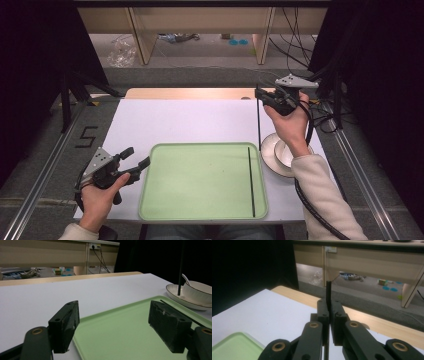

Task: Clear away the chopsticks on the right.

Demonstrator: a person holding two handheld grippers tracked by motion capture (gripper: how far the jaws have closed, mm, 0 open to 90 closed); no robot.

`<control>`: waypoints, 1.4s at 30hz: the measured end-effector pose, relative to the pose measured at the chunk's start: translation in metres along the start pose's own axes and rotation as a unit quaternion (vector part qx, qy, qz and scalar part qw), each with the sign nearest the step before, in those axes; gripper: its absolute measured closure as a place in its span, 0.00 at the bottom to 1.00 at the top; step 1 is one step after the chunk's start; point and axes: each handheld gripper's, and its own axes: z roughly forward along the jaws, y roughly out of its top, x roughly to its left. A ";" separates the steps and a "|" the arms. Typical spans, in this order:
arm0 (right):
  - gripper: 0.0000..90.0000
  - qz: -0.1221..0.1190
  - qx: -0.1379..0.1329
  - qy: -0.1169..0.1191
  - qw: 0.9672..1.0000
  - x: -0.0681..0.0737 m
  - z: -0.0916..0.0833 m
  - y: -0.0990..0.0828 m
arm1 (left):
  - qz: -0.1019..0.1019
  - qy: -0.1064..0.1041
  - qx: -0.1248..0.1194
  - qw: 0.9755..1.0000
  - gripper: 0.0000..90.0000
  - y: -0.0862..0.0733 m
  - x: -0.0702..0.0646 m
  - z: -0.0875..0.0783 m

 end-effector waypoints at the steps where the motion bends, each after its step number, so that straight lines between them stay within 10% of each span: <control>1: 0.98 0.002 0.000 0.000 1.000 0.000 0.001 -0.001 | 0.000 0.000 0.000 1.000 0.28 0.000 0.000 0.000; 14: 0.98 0.044 0.036 -0.003 0.998 0.000 0.004 -0.007 | 0.001 0.000 0.000 1.000 0.28 0.000 -0.001 0.000; 26: 0.98 0.099 0.112 -0.008 0.989 0.000 0.011 -0.012 | 0.001 0.000 0.000 1.000 0.28 0.000 0.000 0.000; 36: 0.98 0.138 0.168 -0.021 0.976 0.003 0.012 -0.014 | 0.003 -0.001 0.001 1.000 0.28 0.000 -0.001 0.000; 42: 0.98 0.160 0.232 -0.029 0.959 0.005 0.020 -0.020 | 0.000 -0.001 0.001 1.000 0.28 0.000 -0.001 0.001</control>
